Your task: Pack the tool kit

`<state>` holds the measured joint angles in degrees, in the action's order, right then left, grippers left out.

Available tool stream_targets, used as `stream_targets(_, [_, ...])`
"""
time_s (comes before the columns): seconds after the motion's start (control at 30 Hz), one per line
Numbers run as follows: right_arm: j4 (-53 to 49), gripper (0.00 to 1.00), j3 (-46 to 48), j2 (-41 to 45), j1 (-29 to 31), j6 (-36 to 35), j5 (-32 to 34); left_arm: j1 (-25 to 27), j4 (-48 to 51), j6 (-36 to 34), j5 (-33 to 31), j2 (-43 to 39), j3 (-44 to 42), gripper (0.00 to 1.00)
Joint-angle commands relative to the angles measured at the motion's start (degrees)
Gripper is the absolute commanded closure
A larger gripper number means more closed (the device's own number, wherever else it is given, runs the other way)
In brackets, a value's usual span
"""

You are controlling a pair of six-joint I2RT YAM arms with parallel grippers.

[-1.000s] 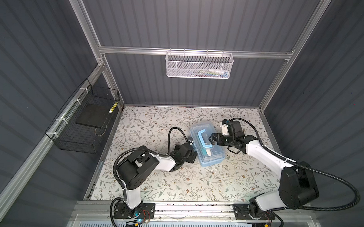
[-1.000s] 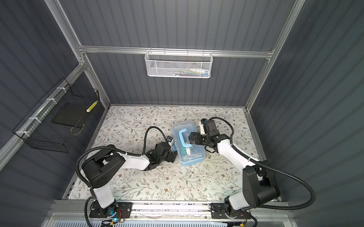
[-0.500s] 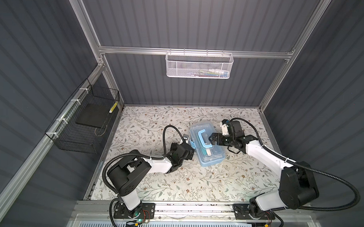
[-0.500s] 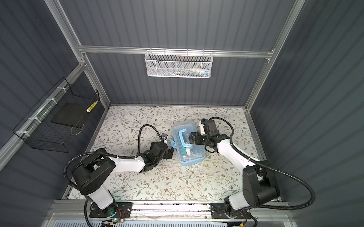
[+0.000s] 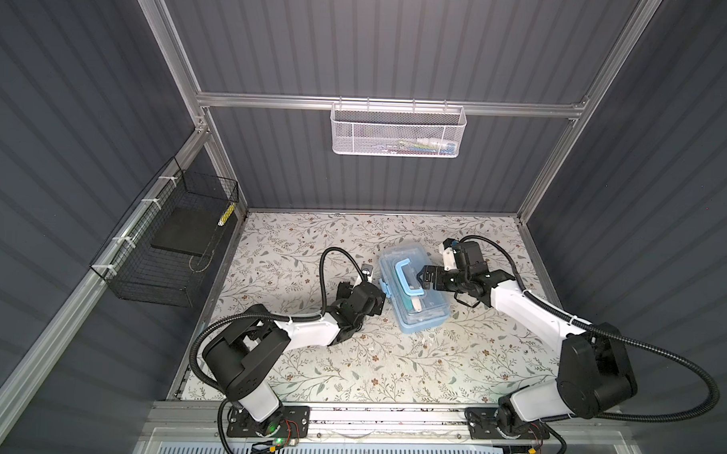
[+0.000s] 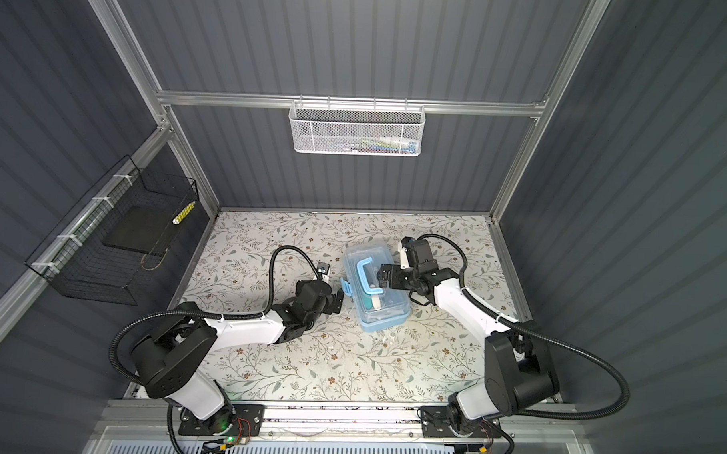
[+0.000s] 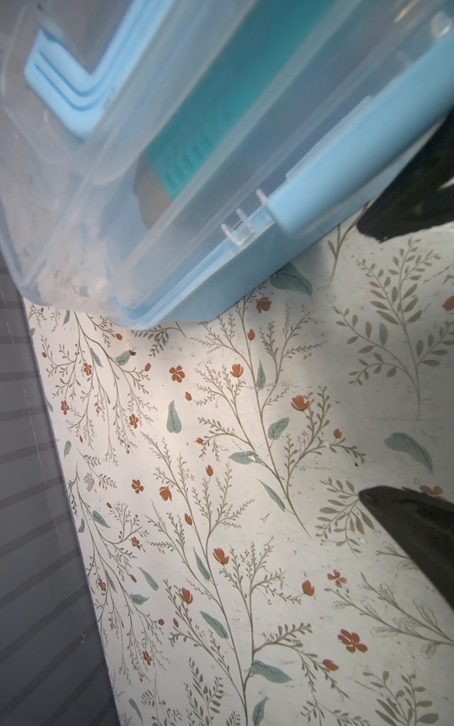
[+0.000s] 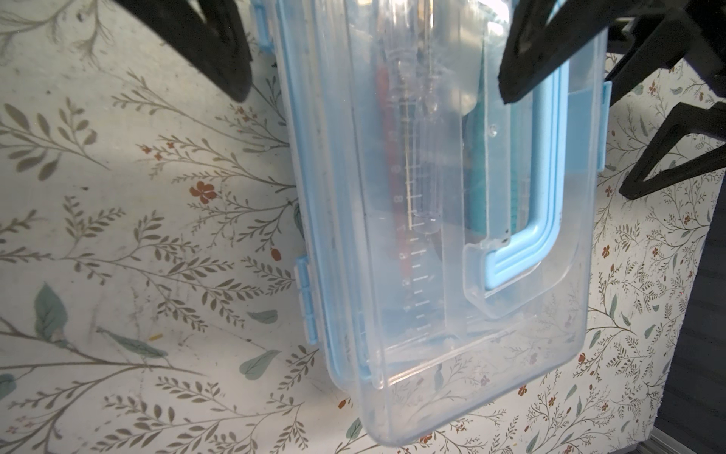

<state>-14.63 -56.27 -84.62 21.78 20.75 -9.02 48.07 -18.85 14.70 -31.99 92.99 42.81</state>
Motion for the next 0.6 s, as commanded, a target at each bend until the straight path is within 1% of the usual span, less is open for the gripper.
stream_targets(0.0, [-0.36, 0.01, 0.46, 0.22, 0.02, 0.26, 0.14, 0.24, 0.83, 0.24, -0.22, -0.76, 2.52, 0.01])
stream_targets(0.37, [-3.73, 0.02, -0.73, 2.11, 0.02, -0.86, 3.72, 0.23, -0.3, 0.57, 3.8, 2.28, 5.44, 0.01])
stream_targets(0.47, [-5.17, 0.09, -1.68, 3.09, 0.02, -1.41, 4.92, 0.18, -0.52, 0.68, 4.69, 2.35, 5.58, 0.01])
stream_targets(0.5, [-5.44, 0.13, -1.94, 3.39, 0.02, -1.42, 5.15, 0.18, -0.47, 0.67, 4.87, 2.41, 5.54, 0.02])
stream_targets(0.57, [-6.18, 0.25, -2.72, 4.01, -0.03, -1.33, 5.33, 0.18, -0.46, 0.75, 5.33, 2.63, 5.68, 0.02])
